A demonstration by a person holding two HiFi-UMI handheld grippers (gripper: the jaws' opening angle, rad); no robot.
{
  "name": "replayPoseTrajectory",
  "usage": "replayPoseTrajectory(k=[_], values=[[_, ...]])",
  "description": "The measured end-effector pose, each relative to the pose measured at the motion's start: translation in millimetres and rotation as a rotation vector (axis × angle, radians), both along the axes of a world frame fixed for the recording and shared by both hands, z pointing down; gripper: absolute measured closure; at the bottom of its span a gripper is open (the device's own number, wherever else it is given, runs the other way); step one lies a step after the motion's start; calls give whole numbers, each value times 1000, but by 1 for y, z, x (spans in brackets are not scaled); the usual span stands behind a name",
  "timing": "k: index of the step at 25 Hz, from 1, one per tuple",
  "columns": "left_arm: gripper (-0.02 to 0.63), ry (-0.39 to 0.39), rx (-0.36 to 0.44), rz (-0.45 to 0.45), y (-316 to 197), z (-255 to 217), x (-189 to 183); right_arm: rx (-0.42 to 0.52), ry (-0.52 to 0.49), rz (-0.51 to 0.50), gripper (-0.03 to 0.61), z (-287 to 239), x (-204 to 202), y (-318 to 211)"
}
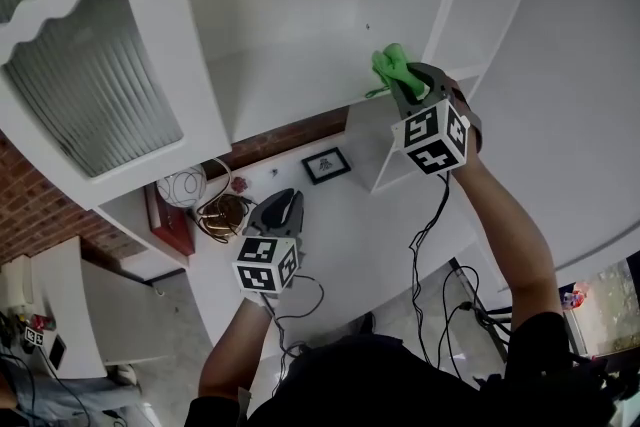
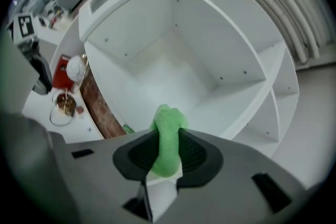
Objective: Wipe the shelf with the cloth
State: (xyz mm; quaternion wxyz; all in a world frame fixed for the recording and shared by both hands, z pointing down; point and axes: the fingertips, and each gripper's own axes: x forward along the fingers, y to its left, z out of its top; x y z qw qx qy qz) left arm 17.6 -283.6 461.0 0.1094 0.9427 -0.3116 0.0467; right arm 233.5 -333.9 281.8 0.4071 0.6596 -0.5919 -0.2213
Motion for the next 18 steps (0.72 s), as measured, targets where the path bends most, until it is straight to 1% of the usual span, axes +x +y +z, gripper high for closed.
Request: replayPoseTrajectory(k=[2,6,11,14,18], values=[[568,3,3,-7,-1,-2,-5,41,-116,-55,486,-4,-13,9],[568,10,9,-23,0,-5,-16,119,-270,-118,486,-8,-34,32],[568,23,11,-39,5,-10,-29,176,-490,-184,486,10,-57,60],[568,37,20,-54,8,-17,-35,184,-571,-218,486,32,-66,75],[568,36,57,-93,12,-30,-49,207,-625,-249,483,52,-72,92]])
